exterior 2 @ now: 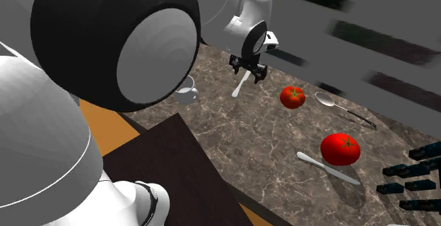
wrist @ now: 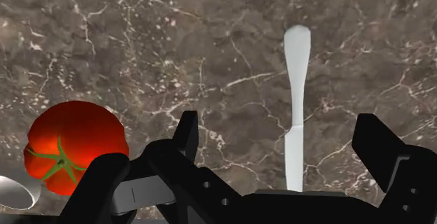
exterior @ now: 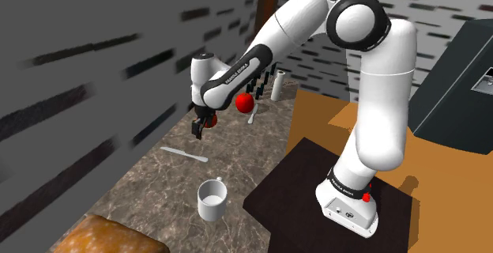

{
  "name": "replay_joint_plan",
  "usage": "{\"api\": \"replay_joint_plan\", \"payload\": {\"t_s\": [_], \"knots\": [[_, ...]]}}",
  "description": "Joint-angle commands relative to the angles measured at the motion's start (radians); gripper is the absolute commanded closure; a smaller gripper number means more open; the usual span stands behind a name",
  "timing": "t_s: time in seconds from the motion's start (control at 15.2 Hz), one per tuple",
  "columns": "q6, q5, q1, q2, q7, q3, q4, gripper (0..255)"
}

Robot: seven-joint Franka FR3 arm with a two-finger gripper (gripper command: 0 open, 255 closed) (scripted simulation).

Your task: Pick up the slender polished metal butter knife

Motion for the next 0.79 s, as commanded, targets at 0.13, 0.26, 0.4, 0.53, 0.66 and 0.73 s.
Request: {"api": "replay_joint_plan", "payload": {"t_s": [0.13, 0.26, 0.4, 0.53, 0.66, 0.73], "knots": [[0.020, -0.025, 0.032, 0.161, 0.015, 0.000, 0.134, 0], [0.023, -0.034, 0.049, 0.236, 0.019, -0.001, 0.203, 0], [0.021, -0.042, 0.066, 0.311, 0.021, -0.001, 0.276, 0], [0.028, -0.046, 0.071, 0.341, 0.023, -0.003, 0.298, 0], [0.044, -0.049, 0.074, 0.363, 0.025, -0.006, 0.305, 0], [0.052, -0.051, 0.075, 0.374, 0.026, -0.008, 0.308, 0]]}}
